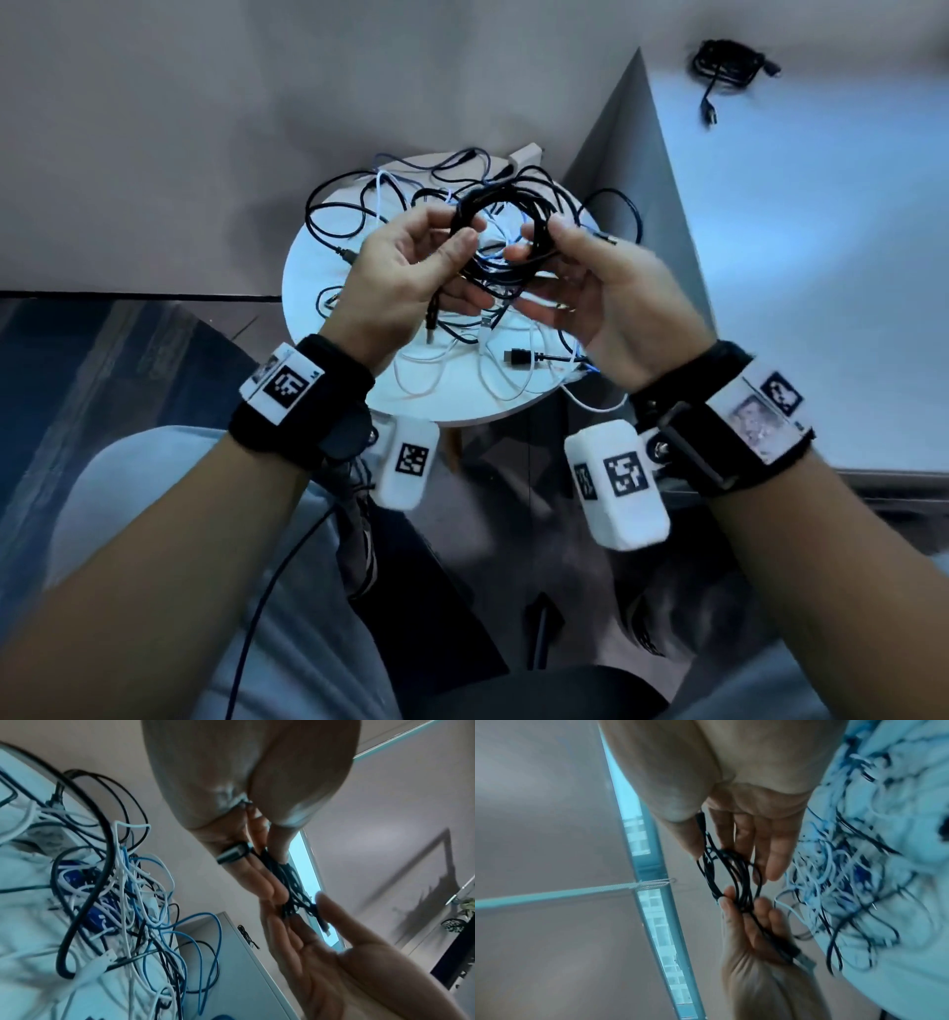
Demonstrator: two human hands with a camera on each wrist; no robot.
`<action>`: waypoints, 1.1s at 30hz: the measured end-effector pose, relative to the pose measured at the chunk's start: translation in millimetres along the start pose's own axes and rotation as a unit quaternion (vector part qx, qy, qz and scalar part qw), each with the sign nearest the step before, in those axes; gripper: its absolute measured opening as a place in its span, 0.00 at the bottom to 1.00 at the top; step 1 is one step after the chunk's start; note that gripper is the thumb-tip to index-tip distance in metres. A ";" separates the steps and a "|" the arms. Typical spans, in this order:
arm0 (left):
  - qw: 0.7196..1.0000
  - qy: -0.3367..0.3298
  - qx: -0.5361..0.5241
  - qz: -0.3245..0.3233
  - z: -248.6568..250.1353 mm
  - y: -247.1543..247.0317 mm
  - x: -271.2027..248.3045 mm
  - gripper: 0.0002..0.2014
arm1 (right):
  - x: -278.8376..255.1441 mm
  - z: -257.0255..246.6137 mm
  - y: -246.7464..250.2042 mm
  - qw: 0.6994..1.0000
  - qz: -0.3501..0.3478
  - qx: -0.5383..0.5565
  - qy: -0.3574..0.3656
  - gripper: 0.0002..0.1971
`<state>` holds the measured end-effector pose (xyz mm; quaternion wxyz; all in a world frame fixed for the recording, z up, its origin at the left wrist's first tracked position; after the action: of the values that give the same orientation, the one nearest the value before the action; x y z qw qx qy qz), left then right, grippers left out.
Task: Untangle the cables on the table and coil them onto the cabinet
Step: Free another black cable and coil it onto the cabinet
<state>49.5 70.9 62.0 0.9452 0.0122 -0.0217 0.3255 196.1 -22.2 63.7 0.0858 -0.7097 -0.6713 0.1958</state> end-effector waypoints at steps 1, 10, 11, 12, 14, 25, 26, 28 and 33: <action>1.000 0.003 -0.010 0.008 -1.4 -2.2 -0.3 0.06 | 1.4 6.1 -2.6 0.999 0.001 0.043 -0.010 0.11; 0.995 0.065 0.079 0.011 -1.4 -0.4 -3.9 0.10 | 5.9 28.9 -7.4 0.993 0.018 0.116 -0.005 0.24; 0.994 0.083 0.065 0.001 -2.3 -1.0 -4.4 0.11 | 5.2 27.7 -7.2 0.993 0.023 0.115 0.000 0.23; 0.993 0.098 0.059 -0.007 -3.4 -0.9 -4.8 0.11 | 4.6 26.7 -7.0 0.994 0.026 0.110 0.003 0.23; 0.991 0.115 0.061 -0.015 -6.7 -0.2 -5.5 0.10 | 3.7 25.7 -7.3 0.995 0.032 0.090 0.006 0.23; 0.993 0.117 0.014 0.010 -9.0 -2.9 -5.7 0.12 | 3.2 20.4 -6.0 0.998 0.032 0.046 -0.003 0.23; 0.993 0.118 0.007 0.006 -8.1 -5.2 -5.4 0.14 | 2.7 19.1 -5.9 0.998 0.037 0.043 -0.003 0.24; 0.992 0.125 -0.011 0.007 -6.4 -7.9 -6.4 0.16 | 2.0 13.3 -2.6 0.998 0.060 0.024 0.001 0.23; 0.988 0.143 0.049 -0.022 -16.9 -9.8 -8.8 0.15 | -7.9 -26.2 15.4 0.990 0.115 -0.061 0.053 0.15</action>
<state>49.1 58.5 44.6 0.9439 0.0125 0.1301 0.3033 220.3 -27.6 82.8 0.0545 -0.7956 -0.5901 0.1256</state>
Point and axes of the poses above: each hand's wrist, its own x-axis towards the middle knuckle, its own y-axis out of the back of the hand, z = x × y, the point moved 5 cm from there along x, towards the middle knuckle, and after that the axes turned 15 degrees about -z, right-handed, at the moved point
